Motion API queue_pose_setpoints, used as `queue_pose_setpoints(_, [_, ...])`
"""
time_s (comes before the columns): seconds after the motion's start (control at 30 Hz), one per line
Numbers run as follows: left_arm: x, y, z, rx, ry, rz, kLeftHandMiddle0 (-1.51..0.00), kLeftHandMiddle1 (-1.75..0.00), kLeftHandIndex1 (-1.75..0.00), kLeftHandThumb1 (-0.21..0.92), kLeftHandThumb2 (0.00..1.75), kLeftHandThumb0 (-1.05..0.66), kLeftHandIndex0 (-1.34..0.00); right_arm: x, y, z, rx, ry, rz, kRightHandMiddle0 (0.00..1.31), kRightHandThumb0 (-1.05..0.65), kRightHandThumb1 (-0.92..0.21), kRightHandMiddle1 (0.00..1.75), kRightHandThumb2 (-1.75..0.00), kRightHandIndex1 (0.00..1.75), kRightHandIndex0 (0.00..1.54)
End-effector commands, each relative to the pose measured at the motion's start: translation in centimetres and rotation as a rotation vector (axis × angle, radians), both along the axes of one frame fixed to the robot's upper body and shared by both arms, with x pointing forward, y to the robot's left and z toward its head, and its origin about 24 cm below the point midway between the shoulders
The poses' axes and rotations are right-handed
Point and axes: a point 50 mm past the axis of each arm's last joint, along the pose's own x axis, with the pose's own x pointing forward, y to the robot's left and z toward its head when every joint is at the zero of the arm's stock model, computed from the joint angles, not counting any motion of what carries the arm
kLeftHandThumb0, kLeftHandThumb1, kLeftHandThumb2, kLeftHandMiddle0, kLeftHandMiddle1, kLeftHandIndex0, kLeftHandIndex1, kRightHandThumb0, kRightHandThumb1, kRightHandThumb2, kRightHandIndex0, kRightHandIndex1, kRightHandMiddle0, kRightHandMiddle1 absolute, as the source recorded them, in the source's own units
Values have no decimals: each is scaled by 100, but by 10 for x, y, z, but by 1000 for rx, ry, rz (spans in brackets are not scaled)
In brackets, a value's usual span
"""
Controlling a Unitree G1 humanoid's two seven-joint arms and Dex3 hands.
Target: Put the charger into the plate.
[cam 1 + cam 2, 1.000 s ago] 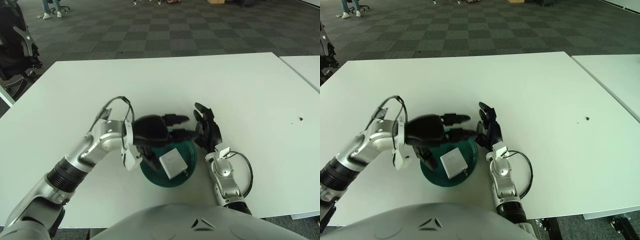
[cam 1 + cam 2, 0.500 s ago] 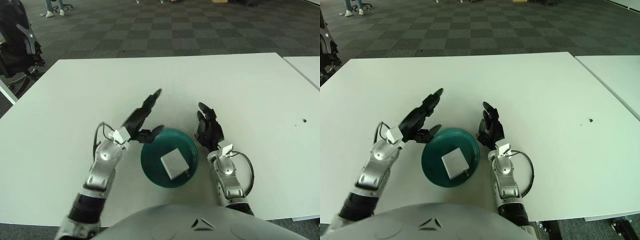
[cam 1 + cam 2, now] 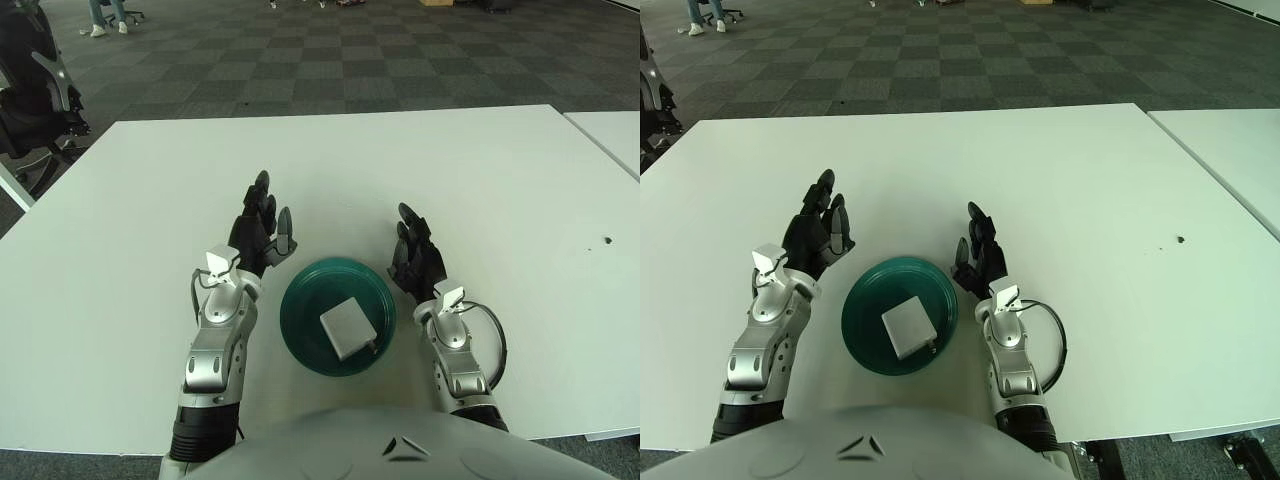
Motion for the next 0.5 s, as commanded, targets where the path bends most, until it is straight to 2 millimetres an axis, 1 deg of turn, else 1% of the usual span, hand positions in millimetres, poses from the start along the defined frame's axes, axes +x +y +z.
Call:
queue_pose_setpoints(0.0, [-13, 12, -17, 25, 67, 22, -1, 0, 0, 92, 100, -98, 0, -31, -10, -47, -9, 289, -23, 0, -80, -92, 21, -87, 0, 0])
queue_pose_setpoints(0.1, [-23, 22, -33, 44, 105, 25, -3, -1, -1, 92, 102, -98, -1, -31, -12, -47, -3, 293, -32, 0, -81, -92, 21, -87, 0, 0])
queue_pose_setpoints(0.13, [-24, 23, -36, 52, 111, 23, -4, -2, -2, 92, 102, -99, -3, -31, -12, -47, 1, 295, -37, 0, -81, -92, 21, -87, 0, 0])
queue_pose_setpoints(0.4, [-26, 22, -45, 79, 145, 30, -8, -3, -6, 92, 105, -99, -8, -33, -19, -49, 6, 304, -57, 0, -79, -92, 25, -87, 1, 1])
queue_pose_setpoints(0.47, [-26, 23, -50, 78, 163, 38, -9, -1, -21, 92, 106, -99, -3, -34, -20, -49, 7, 305, -64, 0, -78, -92, 30, -87, 1, 3])
